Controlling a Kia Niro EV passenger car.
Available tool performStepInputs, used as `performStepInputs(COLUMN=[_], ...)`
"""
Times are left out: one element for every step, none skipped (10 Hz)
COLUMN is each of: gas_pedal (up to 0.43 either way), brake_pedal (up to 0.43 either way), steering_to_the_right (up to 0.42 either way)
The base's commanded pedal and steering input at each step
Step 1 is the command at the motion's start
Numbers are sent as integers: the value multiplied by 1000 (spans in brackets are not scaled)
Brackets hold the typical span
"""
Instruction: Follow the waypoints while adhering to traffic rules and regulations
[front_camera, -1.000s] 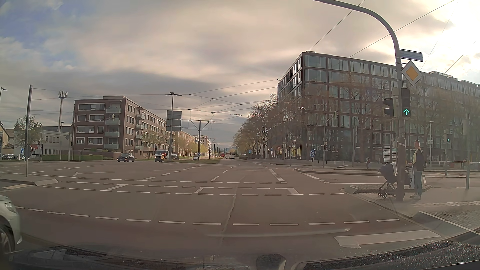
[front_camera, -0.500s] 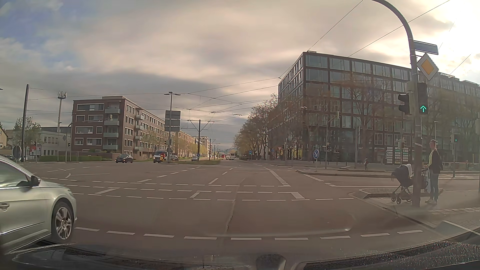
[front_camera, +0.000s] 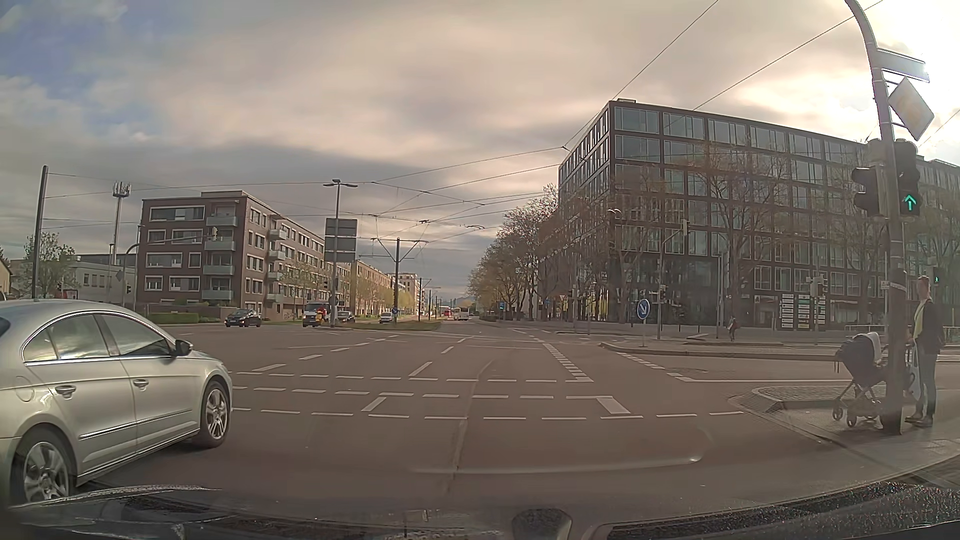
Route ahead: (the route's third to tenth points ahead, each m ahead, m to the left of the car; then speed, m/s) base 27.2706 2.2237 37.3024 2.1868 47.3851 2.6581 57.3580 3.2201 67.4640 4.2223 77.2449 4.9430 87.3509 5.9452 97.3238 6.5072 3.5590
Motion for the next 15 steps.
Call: performStepInputs(gas_pedal=[319,319,319,311,311,311,311,299,299,299,299,299,287,280,280], brake_pedal=[0,0,0,0,0,0,0,0,0,0,0,0,0,0,0], steering_to_the_right=[-6,-6,-4,0,1,2,2,4,8,14,17,18,18,18,15])
